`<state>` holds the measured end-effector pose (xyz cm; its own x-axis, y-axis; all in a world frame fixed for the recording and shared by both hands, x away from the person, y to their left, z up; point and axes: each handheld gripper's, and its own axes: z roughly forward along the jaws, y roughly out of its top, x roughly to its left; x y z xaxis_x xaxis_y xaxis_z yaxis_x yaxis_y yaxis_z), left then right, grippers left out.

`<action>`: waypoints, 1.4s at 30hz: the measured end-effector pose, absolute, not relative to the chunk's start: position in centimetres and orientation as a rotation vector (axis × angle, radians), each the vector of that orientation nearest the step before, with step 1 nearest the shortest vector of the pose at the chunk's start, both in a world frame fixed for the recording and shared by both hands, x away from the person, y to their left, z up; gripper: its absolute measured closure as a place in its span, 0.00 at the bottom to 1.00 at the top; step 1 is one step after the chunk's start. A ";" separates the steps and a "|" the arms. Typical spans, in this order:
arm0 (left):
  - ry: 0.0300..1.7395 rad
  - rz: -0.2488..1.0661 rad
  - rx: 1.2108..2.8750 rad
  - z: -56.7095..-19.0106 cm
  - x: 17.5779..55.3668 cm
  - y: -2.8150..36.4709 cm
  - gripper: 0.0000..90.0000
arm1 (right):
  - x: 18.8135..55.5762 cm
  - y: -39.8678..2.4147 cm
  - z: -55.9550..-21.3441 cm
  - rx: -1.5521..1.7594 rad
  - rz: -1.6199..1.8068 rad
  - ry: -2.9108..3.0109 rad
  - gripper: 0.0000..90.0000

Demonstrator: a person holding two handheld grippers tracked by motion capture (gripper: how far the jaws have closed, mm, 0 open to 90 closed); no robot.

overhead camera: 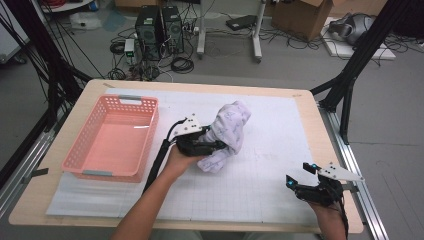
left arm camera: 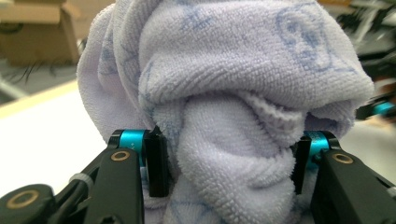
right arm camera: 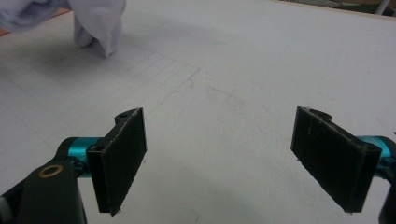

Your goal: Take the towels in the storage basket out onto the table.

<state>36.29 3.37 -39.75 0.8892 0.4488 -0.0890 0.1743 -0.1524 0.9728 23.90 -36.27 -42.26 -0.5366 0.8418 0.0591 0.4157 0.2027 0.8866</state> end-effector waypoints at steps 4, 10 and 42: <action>0.583 0.243 1.795 -41.5 37.3 1.7 0.49 | 24.0 -36.2 -42.3 1.166 1.287 2.048 0.19; 0.715 0.264 1.833 -41.5 37.3 1.8 0.21 | 24.1 -36.1 -42.5 1.176 1.283 2.061 0.19; 0.690 0.386 1.673 -42.4 30.0 9.6 0.24 | 25.3 -34.8 -43.0 1.186 1.280 2.113 0.19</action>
<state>29.99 9.58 -42.36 0.7670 0.6307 -0.1176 0.2293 -0.0983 0.9684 25.31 -34.84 -43.01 -0.5609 0.8232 0.0877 0.4589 0.2209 0.8606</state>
